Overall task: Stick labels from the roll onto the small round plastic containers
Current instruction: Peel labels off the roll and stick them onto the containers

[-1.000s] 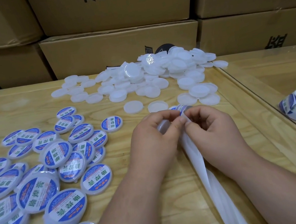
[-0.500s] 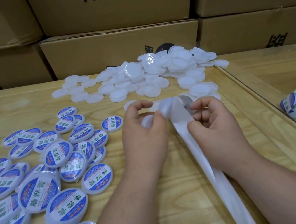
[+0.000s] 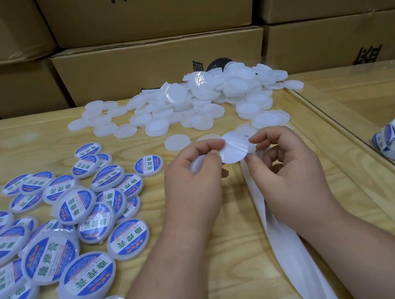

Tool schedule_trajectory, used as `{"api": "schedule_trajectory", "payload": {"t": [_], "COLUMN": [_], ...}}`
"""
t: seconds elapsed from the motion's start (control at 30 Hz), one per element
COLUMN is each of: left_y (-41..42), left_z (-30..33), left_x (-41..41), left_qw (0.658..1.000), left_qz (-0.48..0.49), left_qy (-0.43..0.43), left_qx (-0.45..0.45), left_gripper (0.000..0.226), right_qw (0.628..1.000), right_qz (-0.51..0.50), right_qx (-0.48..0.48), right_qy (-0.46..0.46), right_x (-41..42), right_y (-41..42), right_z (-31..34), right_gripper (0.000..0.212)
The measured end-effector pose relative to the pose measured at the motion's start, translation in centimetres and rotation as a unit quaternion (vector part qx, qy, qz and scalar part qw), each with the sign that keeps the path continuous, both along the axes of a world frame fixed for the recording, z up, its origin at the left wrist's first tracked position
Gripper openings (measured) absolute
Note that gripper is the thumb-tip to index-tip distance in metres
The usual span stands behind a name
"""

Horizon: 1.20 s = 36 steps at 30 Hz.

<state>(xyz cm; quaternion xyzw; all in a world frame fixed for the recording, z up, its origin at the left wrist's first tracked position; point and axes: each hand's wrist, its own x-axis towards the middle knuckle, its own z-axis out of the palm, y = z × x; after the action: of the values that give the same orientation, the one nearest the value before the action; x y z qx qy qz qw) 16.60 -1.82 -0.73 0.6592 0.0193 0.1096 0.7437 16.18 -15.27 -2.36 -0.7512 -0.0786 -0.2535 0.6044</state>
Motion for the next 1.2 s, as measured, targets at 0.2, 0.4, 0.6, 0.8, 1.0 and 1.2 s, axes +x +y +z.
{"api": "schedule_trajectory", "payload": {"t": [0.2,0.4,0.6,0.8,1.0,1.2], "left_y": [0.00,-0.01,0.06,0.02,0.24,0.47], "left_z": [-0.02,0.08,0.11,0.00,-0.26,0.27], "left_x": [-0.08,-0.03,-0.03,0.07,0.26,0.02], "left_qw": [1.000,0.999,0.999,0.999,1.000,0.993], "left_qz": [-0.015,-0.017,-0.026,-0.027,-0.028,-0.055], "left_qy": [0.016,0.021,0.020,0.017,0.002,-0.044], "left_qx": [0.019,0.018,0.017,0.012,-0.007,-0.092], "left_gripper": [0.027,0.029,0.027,0.025,0.027,0.031], "right_qw": [1.000,1.000,1.000,1.000,0.999,0.999], "right_qz": [0.001,-0.016,-0.008,-0.024,-0.035,-0.035], "right_qx": [0.001,0.016,0.012,0.004,-0.001,-0.009], "right_qy": [-0.009,0.004,0.006,-0.003,-0.010,-0.012], "right_x": [-0.12,-0.19,-0.34,-0.28,-0.26,-0.41], "right_y": [-0.02,0.07,-0.02,-0.08,0.03,0.20], "right_z": [0.03,0.04,0.19,0.06,0.17,0.43], "right_gripper": [0.041,0.021,0.031,0.029,0.015,0.022]}}
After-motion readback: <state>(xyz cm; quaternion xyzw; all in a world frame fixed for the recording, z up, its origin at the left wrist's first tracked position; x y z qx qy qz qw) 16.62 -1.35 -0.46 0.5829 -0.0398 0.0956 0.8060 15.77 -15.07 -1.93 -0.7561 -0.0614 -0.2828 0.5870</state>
